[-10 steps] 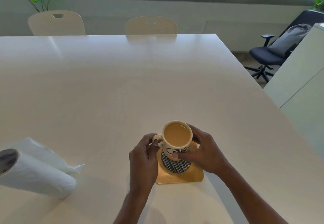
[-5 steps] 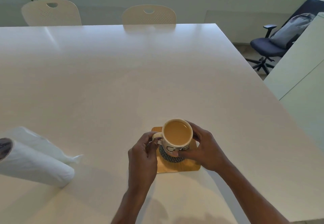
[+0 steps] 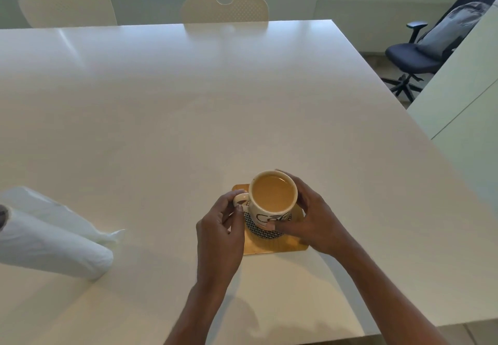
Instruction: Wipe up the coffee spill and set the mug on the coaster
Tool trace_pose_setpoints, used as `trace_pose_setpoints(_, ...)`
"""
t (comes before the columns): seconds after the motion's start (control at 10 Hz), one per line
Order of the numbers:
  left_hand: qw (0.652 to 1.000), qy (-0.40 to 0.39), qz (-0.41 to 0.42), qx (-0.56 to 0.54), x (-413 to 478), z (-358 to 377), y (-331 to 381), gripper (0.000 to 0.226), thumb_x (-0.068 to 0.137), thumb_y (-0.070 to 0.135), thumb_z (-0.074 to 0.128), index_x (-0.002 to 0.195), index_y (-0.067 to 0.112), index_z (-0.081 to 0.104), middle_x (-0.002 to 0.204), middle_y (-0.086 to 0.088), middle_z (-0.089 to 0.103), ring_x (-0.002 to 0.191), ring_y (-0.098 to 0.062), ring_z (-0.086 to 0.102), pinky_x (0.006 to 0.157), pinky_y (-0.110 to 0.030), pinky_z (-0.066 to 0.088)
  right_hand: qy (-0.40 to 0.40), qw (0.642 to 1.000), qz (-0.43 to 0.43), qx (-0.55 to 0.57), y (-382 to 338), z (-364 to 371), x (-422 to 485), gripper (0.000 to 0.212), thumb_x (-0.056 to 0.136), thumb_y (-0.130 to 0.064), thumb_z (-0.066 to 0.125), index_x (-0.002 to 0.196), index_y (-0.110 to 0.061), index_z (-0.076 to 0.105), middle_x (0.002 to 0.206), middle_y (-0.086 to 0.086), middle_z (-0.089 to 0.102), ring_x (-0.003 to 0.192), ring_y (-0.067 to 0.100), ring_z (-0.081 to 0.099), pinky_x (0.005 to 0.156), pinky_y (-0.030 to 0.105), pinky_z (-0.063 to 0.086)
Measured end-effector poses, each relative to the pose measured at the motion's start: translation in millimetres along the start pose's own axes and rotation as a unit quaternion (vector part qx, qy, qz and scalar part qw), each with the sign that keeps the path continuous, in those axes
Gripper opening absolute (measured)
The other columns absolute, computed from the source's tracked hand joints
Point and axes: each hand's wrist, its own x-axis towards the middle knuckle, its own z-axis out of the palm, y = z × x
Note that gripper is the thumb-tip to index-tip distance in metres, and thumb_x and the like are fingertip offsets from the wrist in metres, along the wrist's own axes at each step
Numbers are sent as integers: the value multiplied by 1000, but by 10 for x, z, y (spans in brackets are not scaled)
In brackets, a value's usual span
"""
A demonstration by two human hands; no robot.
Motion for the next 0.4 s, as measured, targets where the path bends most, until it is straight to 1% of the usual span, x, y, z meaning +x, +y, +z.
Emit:
trace_pose_setpoints(0.1, 1000, 3, 1, 4, -4, -1, -42, 43, 104, 1, 60, 130, 33, 72, 124, 22, 76, 121, 1, 70, 97, -26, 61, -7, 1000, 0, 18, 22, 20, -24, 104, 75, -18, 98, 160, -29, 39, 148, -18, 60, 142, 10, 55, 107, 23, 54)
trace_pose_setpoints(0.2, 1000, 5, -10, 10, -13, -6, -41, 49, 104, -3, 53, 137, 28, 70, 133, 14, 74, 126, -1, 67, 102, -32, 60, -13, 999, 8, 39, -15, 11, -54, 103, 77, -21, 97, 161, -30, 38, 151, -14, 59, 144, 14, 54, 109, 28, 55)
trace_pose_setpoints(0.3, 999, 32, 9, 25, -38, -13, 15, 53, 106, -4, 43, 143, 25, 66, 141, 13, 69, 135, 5, 59, 113, -28, 51, -18, 997, -23, 77, -89, -57, -69, 93, 85, -34, 88, 162, -26, 38, 157, -11, 56, 148, 17, 52, 114, 31, 53)
trace_pose_setpoints(0.4, 995, 67, 36, 66, -2, -8, 129, 49, 109, -1, 42, 148, 22, 60, 132, 30, 63, 119, 26, 55, 108, -11, 47, -4, 992, -49, 113, -176, -126, -44, 82, 96, -62, 67, 162, -21, 41, 162, -9, 53, 153, 15, 47, 121, 34, 45)
